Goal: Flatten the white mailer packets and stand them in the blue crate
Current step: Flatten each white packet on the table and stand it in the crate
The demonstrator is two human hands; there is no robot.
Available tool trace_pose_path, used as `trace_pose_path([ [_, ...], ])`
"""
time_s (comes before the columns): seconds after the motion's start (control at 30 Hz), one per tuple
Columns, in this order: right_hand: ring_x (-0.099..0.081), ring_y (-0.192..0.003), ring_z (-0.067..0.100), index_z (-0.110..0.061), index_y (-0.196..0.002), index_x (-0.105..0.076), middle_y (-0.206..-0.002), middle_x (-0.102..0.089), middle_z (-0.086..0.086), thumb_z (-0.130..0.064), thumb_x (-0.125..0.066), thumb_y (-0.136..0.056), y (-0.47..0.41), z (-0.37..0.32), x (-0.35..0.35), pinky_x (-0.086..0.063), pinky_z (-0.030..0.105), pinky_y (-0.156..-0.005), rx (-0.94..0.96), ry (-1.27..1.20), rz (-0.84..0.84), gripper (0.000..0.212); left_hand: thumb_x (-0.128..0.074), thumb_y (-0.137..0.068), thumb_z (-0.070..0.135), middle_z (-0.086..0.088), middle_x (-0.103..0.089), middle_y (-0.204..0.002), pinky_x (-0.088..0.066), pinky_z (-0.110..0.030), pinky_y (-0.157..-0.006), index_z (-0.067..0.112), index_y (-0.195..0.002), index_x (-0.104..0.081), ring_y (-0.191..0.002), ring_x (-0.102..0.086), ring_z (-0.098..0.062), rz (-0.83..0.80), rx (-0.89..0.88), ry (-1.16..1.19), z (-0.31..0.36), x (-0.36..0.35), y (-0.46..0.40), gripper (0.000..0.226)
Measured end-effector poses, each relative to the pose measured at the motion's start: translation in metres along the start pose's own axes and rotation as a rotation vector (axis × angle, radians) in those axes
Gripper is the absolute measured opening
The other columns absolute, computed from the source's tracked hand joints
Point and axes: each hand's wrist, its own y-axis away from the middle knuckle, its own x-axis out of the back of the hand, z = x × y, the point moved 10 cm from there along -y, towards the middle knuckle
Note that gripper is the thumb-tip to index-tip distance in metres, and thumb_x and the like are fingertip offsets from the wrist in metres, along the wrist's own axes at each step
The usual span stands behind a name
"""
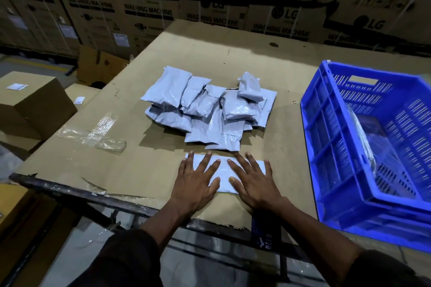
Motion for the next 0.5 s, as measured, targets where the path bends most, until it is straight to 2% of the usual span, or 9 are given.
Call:
trace_pose_path([
  [0.17, 0.013, -0.153, 0.015, -0.046, -0.156, 0.003, -0.166, 0.011, -0.018, -0.062, -0.009, -0.102, -0.001, -0.002, 0.0, 0.006, 0.062, -0.116, -0.004, -0.013, -0.008, 0.058, -0.034, -0.1, 0.055, -0.001, -0.025, -0.17, -0.029, -0.059, -0.116, 0.03, -0.159, -0.037, -0.15, -0.027, -0.041, 0.041, 0.025, -0.003, 0.0, 0.009, 0.007, 0.064],
  [0.27, 0.013, -0.153, 0.015, -0.045, -0.157, 0.004, -0.166, 0.009, -0.016, -0.062, -0.01, -0.102, 0.001, -0.002, 0.0, 0.007, 0.062, -0.116, -0.015, -0.021, -0.013, 0.058, -0.033, -0.101, 0.057, 0.002, -0.032, -0.167, -0.031, -0.058, -0.115, 0.029, -0.157, -0.041, -0.151, -0.033, -0.033, 0.03, -0.026, -0.016, 0.004, 0.008, 0.009, 0.063],
  [0.4, 0.019, -0.152, 0.015, -0.042, -0.158, 0.004, -0.165, 0.016, -0.016, -0.066, -0.015, -0.101, 0.012, -0.005, -0.002, 0.012, 0.059, -0.116, 0.02, -0.112, -0.038, 0.064, -0.033, -0.1, 0.059, 0.003, -0.041, -0.162, -0.032, -0.058, -0.114, 0.029, -0.153, -0.047, -0.147, -0.039, -0.034, -0.001, -0.024, -0.001, 0.002, 0.002, 0.007, 0.062],
  [0.5, 0.011, -0.153, 0.016, -0.04, -0.158, -0.002, -0.167, 0.008, -0.014, -0.071, -0.019, -0.098, 0.023, -0.004, 0.0, 0.005, 0.057, -0.118, 0.068, -0.051, -0.01, 0.07, -0.034, -0.098, 0.061, 0.002, -0.038, -0.164, -0.03, -0.061, -0.114, 0.031, -0.154, -0.044, -0.148, -0.037, -0.033, 0.004, -0.024, 0.027, 0.002, 0.007, 0.006, 0.065],
])
